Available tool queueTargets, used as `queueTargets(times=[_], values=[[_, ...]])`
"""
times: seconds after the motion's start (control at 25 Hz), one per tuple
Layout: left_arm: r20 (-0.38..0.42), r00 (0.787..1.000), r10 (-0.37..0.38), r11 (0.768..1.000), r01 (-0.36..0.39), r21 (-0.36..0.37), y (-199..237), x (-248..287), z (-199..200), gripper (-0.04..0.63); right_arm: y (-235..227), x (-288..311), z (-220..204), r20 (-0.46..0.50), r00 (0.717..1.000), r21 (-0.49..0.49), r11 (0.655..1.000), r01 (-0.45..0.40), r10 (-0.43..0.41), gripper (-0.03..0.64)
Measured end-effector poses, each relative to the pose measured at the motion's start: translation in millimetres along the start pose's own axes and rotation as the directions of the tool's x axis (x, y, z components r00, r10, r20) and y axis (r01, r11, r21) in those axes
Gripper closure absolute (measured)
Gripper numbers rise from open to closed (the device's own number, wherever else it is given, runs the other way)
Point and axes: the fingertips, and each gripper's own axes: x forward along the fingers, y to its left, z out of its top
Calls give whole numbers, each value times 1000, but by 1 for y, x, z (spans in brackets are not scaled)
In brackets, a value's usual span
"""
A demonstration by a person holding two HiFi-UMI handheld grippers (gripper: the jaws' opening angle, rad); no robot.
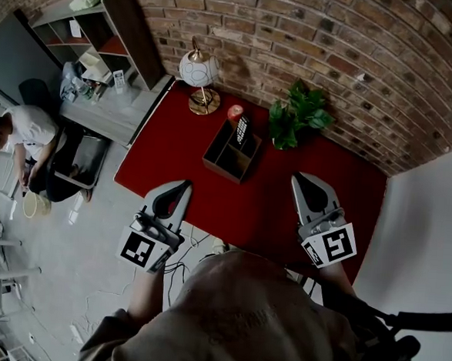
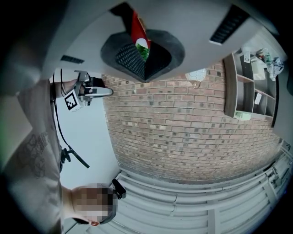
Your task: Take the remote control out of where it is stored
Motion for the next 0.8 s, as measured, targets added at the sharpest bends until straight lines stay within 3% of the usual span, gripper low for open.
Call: queueTargets(times=[0.2,0.4,0.8], values=[[-2,1000,16,1000,-16,-6,2,-6,-2,597,-7,21,-11,-42,998,-15,999,-40,39,603],[-19,1000,14,1000,-15,-12,1,-8,-6,597,-13,49,-28,-65,993,108,990,-87,94,602],[-35,999,20,999,-21,-30,2,-11,-6,597,-26,112,-96,-198,974,88,992,-95,111,600]])
